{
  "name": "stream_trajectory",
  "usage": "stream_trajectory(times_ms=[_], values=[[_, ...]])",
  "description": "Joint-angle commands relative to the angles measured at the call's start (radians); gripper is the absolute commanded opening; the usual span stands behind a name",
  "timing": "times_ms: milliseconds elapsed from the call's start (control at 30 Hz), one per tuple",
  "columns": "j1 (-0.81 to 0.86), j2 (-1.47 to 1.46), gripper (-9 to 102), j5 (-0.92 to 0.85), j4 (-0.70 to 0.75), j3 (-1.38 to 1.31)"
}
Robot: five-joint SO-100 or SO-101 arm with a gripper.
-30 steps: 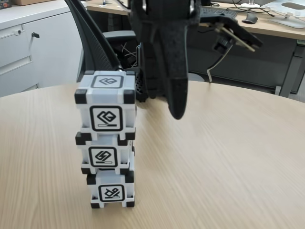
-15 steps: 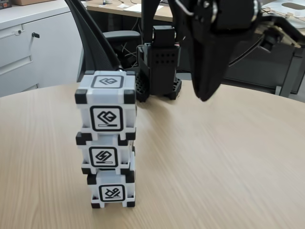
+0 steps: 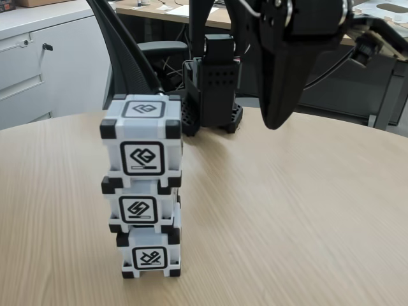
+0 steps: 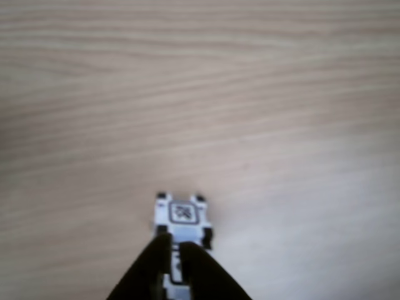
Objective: Stack cubes from left to right.
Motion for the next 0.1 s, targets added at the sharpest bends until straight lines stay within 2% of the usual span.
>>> stream_trajectory(times_ms=[0,67], values=[[0.008,0.046,0,0.005,0.006,-0.009],[0.008,0.046,0,0.02,0.006,-0.009]])
